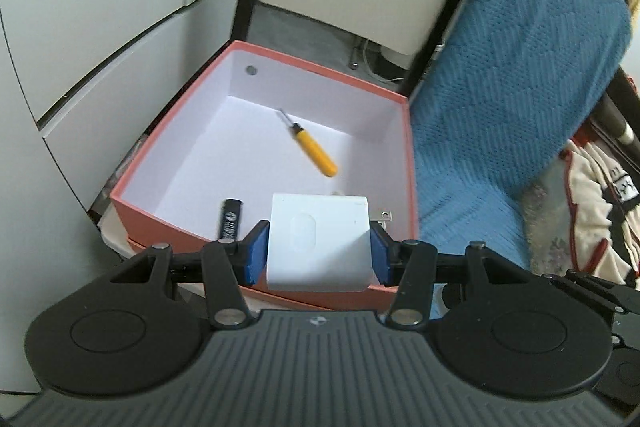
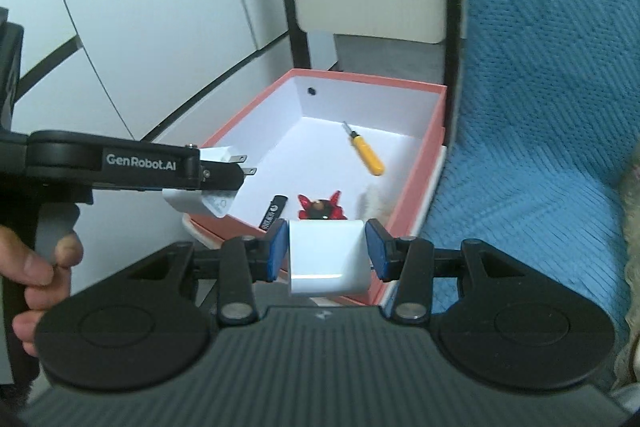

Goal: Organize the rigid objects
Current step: 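Carry the charger with the left tool while the right tool carries its charger to the pink box, then open the left tool to drop its charger while the right tool releases its charger in the box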

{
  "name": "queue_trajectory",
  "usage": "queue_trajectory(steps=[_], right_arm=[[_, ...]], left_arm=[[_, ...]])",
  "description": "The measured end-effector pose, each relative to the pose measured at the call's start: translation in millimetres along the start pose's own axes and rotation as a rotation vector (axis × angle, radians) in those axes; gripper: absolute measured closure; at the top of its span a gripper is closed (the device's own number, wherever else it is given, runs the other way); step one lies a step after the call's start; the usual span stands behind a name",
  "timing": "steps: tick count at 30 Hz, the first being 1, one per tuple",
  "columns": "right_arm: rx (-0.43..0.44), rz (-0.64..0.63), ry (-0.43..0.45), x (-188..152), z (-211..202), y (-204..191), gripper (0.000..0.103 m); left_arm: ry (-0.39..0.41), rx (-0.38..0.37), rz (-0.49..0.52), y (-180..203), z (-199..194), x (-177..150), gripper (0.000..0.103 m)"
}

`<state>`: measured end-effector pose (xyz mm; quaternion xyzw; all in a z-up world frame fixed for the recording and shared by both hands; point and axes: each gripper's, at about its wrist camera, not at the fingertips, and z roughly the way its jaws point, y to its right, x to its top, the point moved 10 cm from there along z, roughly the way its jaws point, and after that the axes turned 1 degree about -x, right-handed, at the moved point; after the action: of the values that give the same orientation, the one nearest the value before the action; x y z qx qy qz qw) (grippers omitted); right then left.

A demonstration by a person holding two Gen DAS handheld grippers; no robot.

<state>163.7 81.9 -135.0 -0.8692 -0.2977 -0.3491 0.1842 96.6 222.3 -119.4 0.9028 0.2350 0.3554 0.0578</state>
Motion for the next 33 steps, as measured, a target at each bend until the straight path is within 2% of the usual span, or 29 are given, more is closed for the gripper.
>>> queue_trajectory(steps=[11, 22, 27, 33], right_arm=[[-0.024, 0.035, -0.092, 17.1, 73.2, -6.7, 0.057], [-0.082, 0.044, -0.148, 30.7, 144.8, 6.6, 0.066], [-0.088, 0.056, -0.162, 28.0, 151.9, 12.7, 0.066], [-0.081, 0.059, -0.145, 33.6, 147.0, 7.1, 0.066]], left_arm=[[-0.075, -0.003, -0.024, -50.3, 68.6, 27.9, 0.046], [-0.154, -0.016, -0.002, -72.6, 147.5, 48.0, 0.046], [-0.168, -0.018, 0.001, -78.2, 162.7, 48.5, 0.045], [-0.149, -0.016, -0.007, -79.6, 151.7, 49.6, 0.045]])
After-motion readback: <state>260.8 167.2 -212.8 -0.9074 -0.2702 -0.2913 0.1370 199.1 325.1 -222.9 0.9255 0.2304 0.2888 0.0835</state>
